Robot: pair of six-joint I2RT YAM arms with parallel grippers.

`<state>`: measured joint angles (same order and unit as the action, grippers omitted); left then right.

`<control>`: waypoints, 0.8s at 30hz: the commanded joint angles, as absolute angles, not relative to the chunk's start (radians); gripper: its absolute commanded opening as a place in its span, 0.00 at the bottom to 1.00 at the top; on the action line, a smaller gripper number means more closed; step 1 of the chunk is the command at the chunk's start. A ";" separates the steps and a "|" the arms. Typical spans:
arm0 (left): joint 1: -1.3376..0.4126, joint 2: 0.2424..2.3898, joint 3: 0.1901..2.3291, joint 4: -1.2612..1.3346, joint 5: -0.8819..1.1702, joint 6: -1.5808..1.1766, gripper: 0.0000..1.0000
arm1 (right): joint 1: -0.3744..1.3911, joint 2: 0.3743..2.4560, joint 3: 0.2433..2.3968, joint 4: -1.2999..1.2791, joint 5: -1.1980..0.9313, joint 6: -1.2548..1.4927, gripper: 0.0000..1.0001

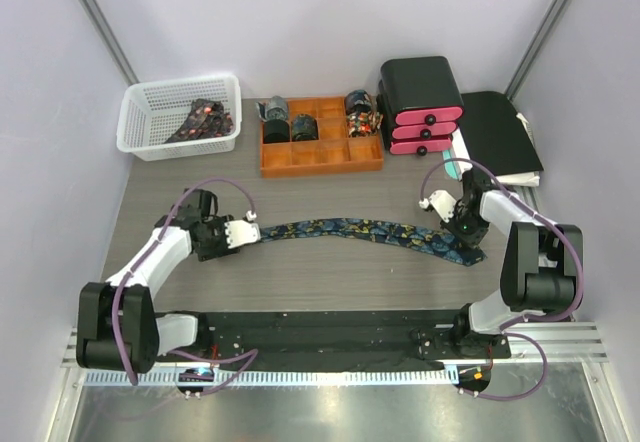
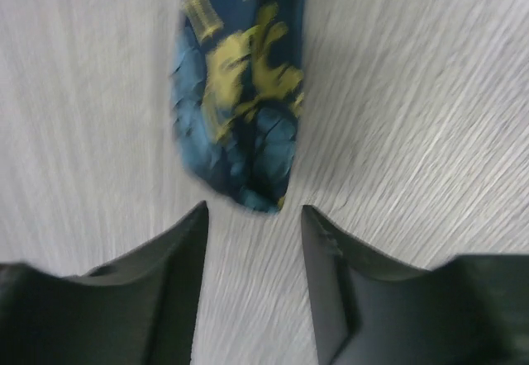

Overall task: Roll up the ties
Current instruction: Flatten out the tie at the center of the board.

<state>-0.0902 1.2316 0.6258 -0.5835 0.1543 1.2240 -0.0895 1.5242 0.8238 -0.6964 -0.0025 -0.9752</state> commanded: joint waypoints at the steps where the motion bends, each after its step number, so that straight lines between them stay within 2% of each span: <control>1: -0.061 1.132 0.725 -0.659 0.205 1.224 0.54 | -0.092 1.512 0.811 -0.703 -0.069 -1.086 0.01; 2: -0.063 1.123 0.745 -0.726 0.233 1.215 0.66 | -0.094 1.516 0.816 -0.716 -0.074 -1.094 0.01; 3: -0.066 1.112 0.765 -0.751 0.259 1.182 0.73 | -0.094 1.514 0.831 -0.729 -0.083 -1.104 0.02; 5: -0.083 1.123 0.814 -0.775 0.305 1.134 0.82 | -0.094 1.509 0.853 -0.771 -0.106 -1.130 0.02; 9: -0.133 1.224 0.857 -0.779 0.307 1.054 0.86 | -0.094 1.515 0.940 -0.827 -0.146 -1.118 0.14; 11: -0.147 1.282 0.879 -0.756 0.292 1.006 0.87 | -0.094 1.528 0.977 -0.879 -0.158 -1.092 0.18; 12: -0.149 1.345 0.891 -0.750 0.285 0.993 0.87 | -0.094 1.532 1.006 -0.900 -0.164 -1.086 0.26; 15: -0.150 1.460 0.946 -0.709 0.258 0.937 0.87 | -0.094 1.542 1.028 -0.939 -0.190 -1.065 0.36; 19: -0.155 1.563 1.020 -0.683 0.258 0.916 0.87 | -0.094 1.562 1.020 -0.957 -0.218 -1.036 0.42; 24: -0.175 1.585 0.951 -0.667 0.212 1.059 0.78 | -0.092 1.626 0.988 -0.927 -0.201 -1.006 0.43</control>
<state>-0.1570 1.5894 0.9848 -0.6895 0.2428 0.9604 -0.0929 1.5852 1.0046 -0.9207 -0.1898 -1.0405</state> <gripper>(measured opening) 0.812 0.430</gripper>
